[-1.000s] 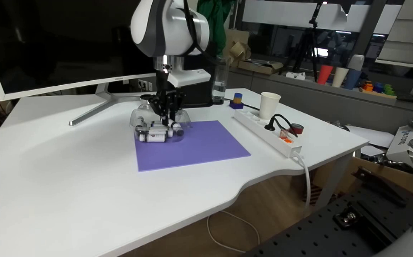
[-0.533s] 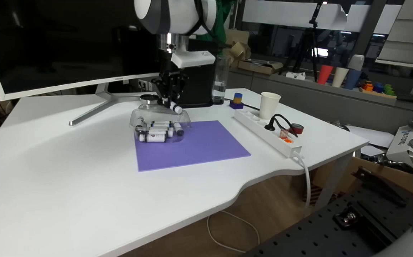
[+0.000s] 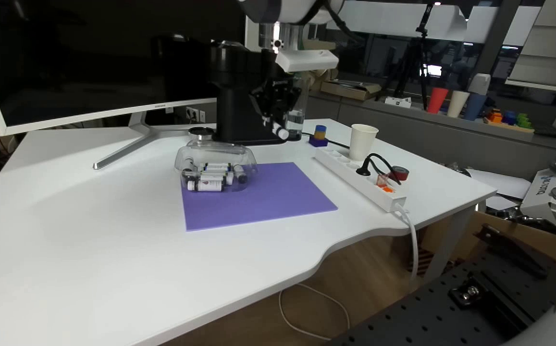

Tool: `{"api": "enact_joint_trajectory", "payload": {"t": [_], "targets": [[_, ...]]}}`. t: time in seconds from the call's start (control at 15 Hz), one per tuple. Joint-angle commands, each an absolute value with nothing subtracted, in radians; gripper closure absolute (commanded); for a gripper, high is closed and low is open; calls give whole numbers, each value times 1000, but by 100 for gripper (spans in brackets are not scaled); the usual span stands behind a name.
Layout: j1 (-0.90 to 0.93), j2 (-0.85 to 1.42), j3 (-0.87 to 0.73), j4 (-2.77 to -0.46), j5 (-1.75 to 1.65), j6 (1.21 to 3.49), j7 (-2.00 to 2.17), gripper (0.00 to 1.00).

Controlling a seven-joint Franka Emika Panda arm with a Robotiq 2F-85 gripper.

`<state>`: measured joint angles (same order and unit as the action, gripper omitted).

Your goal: Remove one bottle from the container and put it on the purple placemat

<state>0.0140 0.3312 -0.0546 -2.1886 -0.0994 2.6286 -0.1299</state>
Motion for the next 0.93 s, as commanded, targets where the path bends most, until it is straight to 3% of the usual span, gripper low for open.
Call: {"api": "enact_joint_trajectory", "payload": {"t": [0.0, 0.33, 0.4, 0.53, 0.87], "targets": [[-23, 343, -75, -2250, -97, 2647, -79, 93], [-77, 425, -51, -2260, -31, 2681, -107, 93], [-83, 436, -45, -2258, -18, 2690, -111, 48], [-92, 446, -31, -2258, 4, 2709, -117, 43], [-78, 382, -21, -2285, -3, 2747, -118, 8]]}}
